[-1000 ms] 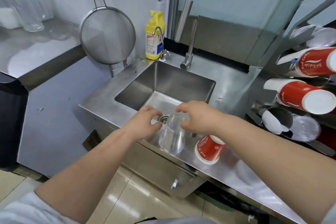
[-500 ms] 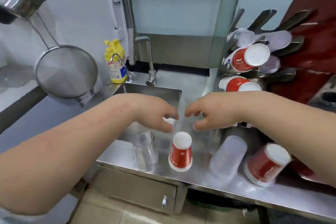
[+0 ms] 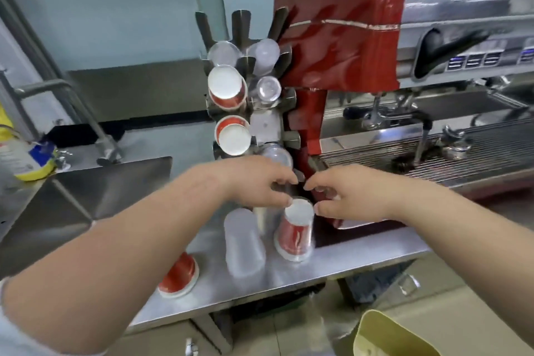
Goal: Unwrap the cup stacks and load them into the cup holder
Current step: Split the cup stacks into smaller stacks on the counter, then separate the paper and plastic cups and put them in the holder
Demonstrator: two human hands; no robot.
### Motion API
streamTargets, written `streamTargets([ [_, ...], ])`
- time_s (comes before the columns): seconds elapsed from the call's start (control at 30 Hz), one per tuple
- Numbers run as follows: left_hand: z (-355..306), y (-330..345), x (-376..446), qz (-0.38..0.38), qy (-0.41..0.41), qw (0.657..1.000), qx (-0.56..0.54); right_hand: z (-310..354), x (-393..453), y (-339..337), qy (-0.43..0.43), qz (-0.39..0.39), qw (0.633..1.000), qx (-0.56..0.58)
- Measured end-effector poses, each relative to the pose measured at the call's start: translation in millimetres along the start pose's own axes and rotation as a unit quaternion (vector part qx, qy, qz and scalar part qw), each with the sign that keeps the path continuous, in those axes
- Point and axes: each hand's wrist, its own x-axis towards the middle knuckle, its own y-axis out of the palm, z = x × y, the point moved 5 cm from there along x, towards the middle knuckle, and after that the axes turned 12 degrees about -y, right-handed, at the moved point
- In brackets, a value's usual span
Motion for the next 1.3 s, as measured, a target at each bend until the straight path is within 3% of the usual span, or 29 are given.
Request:
streamTargets([
  [0.23, -16, 42, 50, 0.009, -0.055, 0.998, -0.013, -35, -17, 100, 0.076, -0.118, 0.972, 0.191],
  [0.43, -13, 70, 57, 0.036, -0.095, 0.994, -0.046, -53, -14, 162, 0.149, -0.124, 0.937, 0.291],
  [0.6, -14, 83, 54, 0.032, -0.102, 0.993, -0.056, -65, 2, 177, 0.196, -0.128, 0.913, 0.334],
  [0.77, -15, 89, 56, 0.007, -0.101, 0.991, -0.084, -75, 18, 198, 0.252, -0.147, 0.854, 0.43],
  [0.87, -13, 90, 55, -0.005, -0.106, 0.989, -0.101, -76, 20, 196, 0.273, -0.166, 0.837, 0.444],
  [1.3, -8, 71, 40, -0.025, -0.082, 0.99, -0.116, -69, 18, 182, 0.267, -0.223, 0.761, 0.547],
])
